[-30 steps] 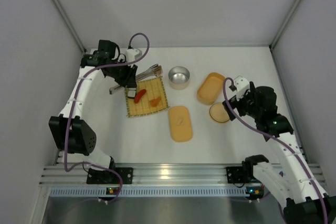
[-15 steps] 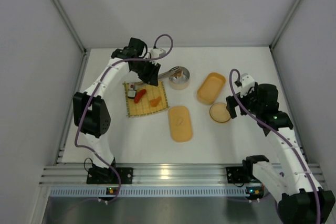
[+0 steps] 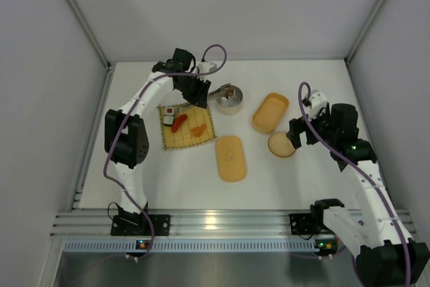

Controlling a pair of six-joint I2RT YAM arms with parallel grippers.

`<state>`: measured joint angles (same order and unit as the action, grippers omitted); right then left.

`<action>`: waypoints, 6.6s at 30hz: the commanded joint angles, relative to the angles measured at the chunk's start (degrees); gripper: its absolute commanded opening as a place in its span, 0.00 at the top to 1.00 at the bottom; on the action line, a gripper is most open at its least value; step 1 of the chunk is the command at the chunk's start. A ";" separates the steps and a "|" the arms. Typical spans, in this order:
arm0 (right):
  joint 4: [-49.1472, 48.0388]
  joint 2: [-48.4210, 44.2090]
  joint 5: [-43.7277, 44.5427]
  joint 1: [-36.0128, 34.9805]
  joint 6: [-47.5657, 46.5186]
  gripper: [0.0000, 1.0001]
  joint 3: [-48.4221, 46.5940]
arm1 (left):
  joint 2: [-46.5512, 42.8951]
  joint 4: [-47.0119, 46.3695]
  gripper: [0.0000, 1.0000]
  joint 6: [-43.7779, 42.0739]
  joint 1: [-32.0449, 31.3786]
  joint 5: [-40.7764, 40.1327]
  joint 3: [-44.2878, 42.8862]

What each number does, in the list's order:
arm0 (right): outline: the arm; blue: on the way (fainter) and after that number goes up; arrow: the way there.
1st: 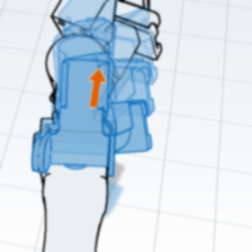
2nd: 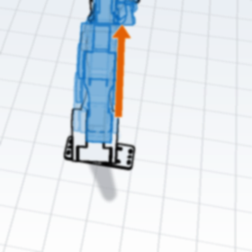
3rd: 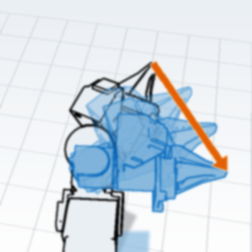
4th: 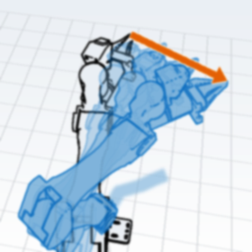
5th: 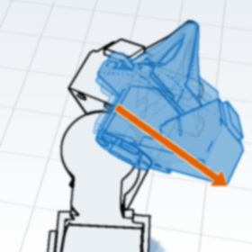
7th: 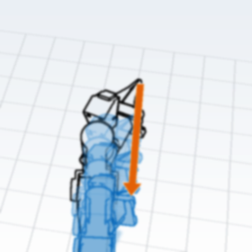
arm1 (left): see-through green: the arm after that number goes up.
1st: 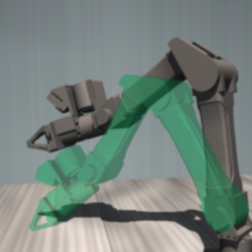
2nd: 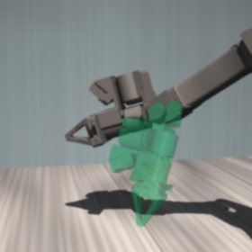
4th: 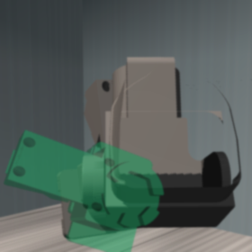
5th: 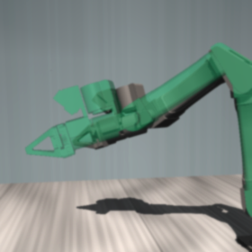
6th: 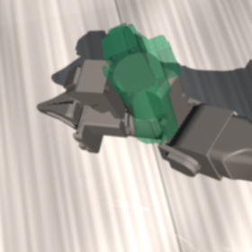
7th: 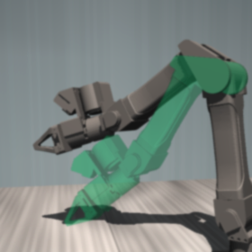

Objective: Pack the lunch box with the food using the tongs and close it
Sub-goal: Place the fake food in the packing box, then pick up the fake food from the plate, then place the fake food in the packing box, then pick up the fake food from the plate.

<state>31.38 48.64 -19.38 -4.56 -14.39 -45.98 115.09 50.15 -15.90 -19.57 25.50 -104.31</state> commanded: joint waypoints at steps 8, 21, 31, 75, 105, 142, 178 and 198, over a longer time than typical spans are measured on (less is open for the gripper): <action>-2.11 0.22 -1.89 0.95 2.26 0.01 -1.93 | -5.39 0.38 0.46 2.19 0.06 2.37 -3.45; -2.28 0.40 -2.33 0.95 2.97 0.01 -2.45 | -24.89 9.26 0.48 -2.20 15.15 -2.02 10.52; -1.76 1.98 -2.24 0.95 2.26 0.01 -3.33 | -32.03 5.32 0.45 4.72 18.25 -14.42 26.78; -2.46 3.30 -2.33 1.04 1.38 0.01 -2.10 | -25.27 -5.68 0.44 15.64 10.43 -28.04 33.91; -2.99 2.95 -2.16 0.95 0.77 0.01 -1.31 | -27.54 -3.92 0.89 13.44 7.71 -19.71 22.16; -4.13 4.18 -2.07 1.48 1.74 0.01 -1.48 | -6.19 -1.46 0.54 9.04 -5.30 -8.53 2.45; -3.08 4.97 -2.69 1.48 1.47 0.01 -1.92 | -16.83 36.16 0.56 -55.09 31.26 3.25 7.98; -2.20 7.08 -2.33 1.57 1.38 0.01 -2.89 | -5.23 34.75 0.46 -68.20 33.55 -0.71 3.33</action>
<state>30.96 55.57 -21.10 -3.95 -13.28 -46.28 109.27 75.92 -79.09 13.17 24.03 -99.00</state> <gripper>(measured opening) 0.993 0.541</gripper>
